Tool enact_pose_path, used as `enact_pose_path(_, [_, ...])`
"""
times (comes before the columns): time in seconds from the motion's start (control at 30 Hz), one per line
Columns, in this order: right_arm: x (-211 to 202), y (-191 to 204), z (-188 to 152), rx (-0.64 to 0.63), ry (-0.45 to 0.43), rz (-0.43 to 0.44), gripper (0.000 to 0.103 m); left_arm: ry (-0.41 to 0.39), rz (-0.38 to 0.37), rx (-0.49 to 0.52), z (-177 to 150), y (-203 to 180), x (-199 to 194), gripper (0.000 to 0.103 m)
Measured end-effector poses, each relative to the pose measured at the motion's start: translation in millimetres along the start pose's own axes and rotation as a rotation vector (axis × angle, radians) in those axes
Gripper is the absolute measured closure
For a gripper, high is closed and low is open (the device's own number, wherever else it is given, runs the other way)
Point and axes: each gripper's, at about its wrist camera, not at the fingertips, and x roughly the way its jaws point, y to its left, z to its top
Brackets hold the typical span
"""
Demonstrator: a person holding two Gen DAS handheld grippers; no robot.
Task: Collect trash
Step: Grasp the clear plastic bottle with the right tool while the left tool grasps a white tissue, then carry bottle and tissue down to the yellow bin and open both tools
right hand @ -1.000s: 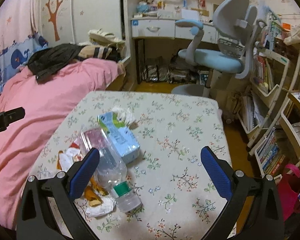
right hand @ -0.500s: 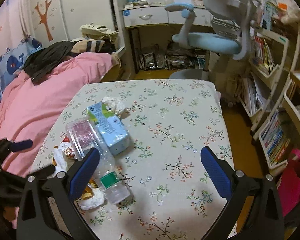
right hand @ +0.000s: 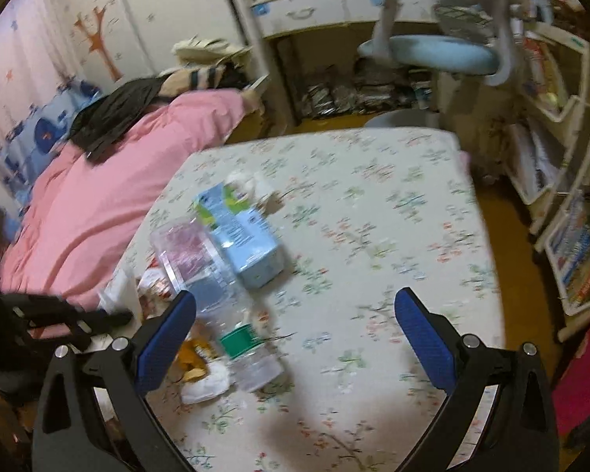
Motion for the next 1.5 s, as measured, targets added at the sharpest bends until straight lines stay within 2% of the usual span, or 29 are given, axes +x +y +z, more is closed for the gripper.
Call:
enact_pose_path(0.13, [25.7,28.4,1.5,-0.128,0.034,-0.003,0.006,-0.101,0.017,-0.12,7.1,29.2,-24.7,0.098])
enact_pose_path(0.3, [50.1,38.5,3.5,-0.157,0.074,0.042,0.009,-0.159,0.006,-0.23,11.9,50.6,-39.2,0.098])
enact_pose_path(0.4, [60.4,45.3,3.8,-0.202,0.099,0.054,0.019,-0.166,-0.003,-0.238,12.7,52.7,-42.1,0.098])
enact_pose_path(0.47, [69.3,45.9,3.9,-0.207,0.12,0.063,0.021,-0.17,-0.013,-0.233,12.7,50.8,-43.2,0.098])
enact_pose_path(0.57, [77.7,44.4,4.7,-0.188,0.137,0.124,0.029,-0.173,-0.021,-0.228,11.9,48.1,-42.5,0.098])
enact_pose_path(0.6, [78.7,44.7,4.4,-0.189,0.141,0.135,0.035,-0.173,-0.025,-0.229,12.5,47.9,-42.4,0.098])
enact_pose_path(0.63, [77.6,46.1,3.7,-0.196,0.138,0.134,0.037,-0.173,-0.025,-0.231,12.0,48.3,-42.0,0.098])
enact_pose_path(0.77, [67.0,52.5,3.8,-0.219,0.103,0.148,0.045,-0.17,-0.02,-0.24,12.6,51.0,-39.7,0.098])
enact_pose_path(1.0, [41.3,46.7,9.3,-0.162,0.029,0.168,0.045,-0.181,-0.045,-0.255,12.1,54.2,-40.9,0.098])
enact_pose_path(1.2, [-0.2,34.4,-3.9,-0.07,-0.037,0.226,0.045,-0.238,-0.158,-0.261,6.3,51.8,-54.4,0.098])
enact_pose_path(1.3, [-25.9,38.9,-17.6,-0.051,-0.068,0.247,0.045,-0.264,-0.192,-0.241,0.5,42.2,-66.3,0.098])
enact_pose_path(1.37, [-44.2,41.7,-40.5,-0.033,-0.073,0.26,0.045,-0.269,-0.206,-0.23,-7.6,32.9,-76.5,0.098])
enact_pose_path(1.5, [-60.5,49.4,-89.7,-0.013,-0.026,0.252,0.045,-0.267,-0.271,-0.262,-41.5,16.9,-91.1,0.098])
